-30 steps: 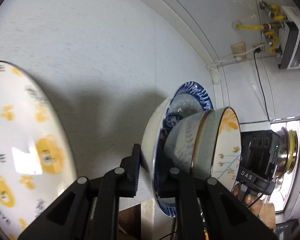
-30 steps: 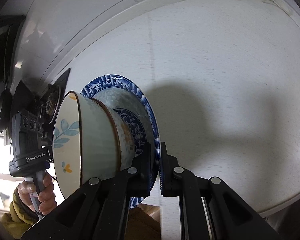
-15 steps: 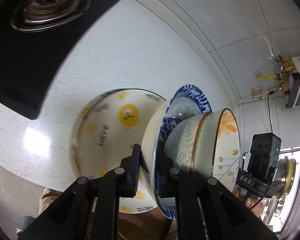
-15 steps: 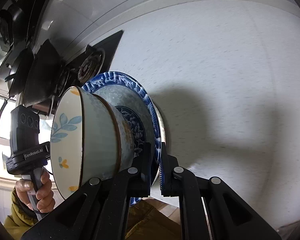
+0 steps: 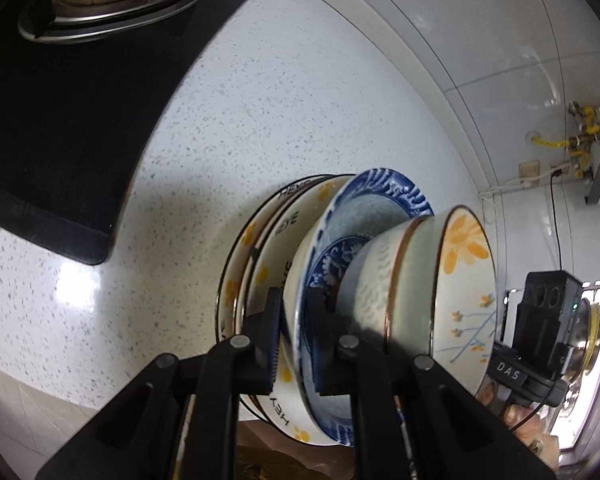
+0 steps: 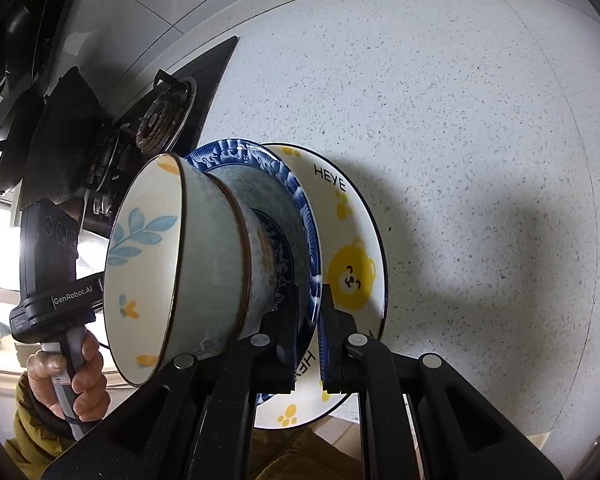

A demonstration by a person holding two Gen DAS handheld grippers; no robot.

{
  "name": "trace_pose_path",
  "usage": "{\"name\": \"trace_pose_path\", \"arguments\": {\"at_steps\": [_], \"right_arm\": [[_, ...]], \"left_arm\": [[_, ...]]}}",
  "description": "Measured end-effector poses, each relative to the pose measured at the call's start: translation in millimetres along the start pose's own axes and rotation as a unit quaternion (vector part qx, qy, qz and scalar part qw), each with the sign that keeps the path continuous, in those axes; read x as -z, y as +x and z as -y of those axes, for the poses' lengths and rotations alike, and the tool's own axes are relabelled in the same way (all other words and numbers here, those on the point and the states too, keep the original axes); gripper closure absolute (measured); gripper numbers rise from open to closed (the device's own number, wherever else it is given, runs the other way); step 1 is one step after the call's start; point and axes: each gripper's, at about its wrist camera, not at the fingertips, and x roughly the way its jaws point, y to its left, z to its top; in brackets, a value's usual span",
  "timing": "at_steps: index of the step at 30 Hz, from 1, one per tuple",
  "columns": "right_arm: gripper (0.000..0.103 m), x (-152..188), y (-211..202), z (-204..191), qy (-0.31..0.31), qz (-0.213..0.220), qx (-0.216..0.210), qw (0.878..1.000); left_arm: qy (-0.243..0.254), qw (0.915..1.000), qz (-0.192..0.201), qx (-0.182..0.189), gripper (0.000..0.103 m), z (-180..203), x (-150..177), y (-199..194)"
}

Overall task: Organize plates and bowls
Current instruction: 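Lower the blue plate with bowls onto the bear plate stack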

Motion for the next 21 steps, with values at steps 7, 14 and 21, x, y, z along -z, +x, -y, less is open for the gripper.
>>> {"name": "trace_pose_path", "arguments": {"at_steps": [7,14,21], "right_arm": [[0.091,9,-10,-3,0.011,0.038,0.024,0.999],[0.086,15,-21,-5,0.021,0.086,0.029,0.996],[0.077,21,-21,-20,0.021,0.109,0.070,0.991]], "left_arm": [[0.045,0.9988,0.005,-0.021,0.092,17,0,3],[0.070,0.9961,0.046,-0.027,0.089,21,-5,-18],[0.093,0.9920,0.079,-0.031,0.089,19,0,-48]]}}
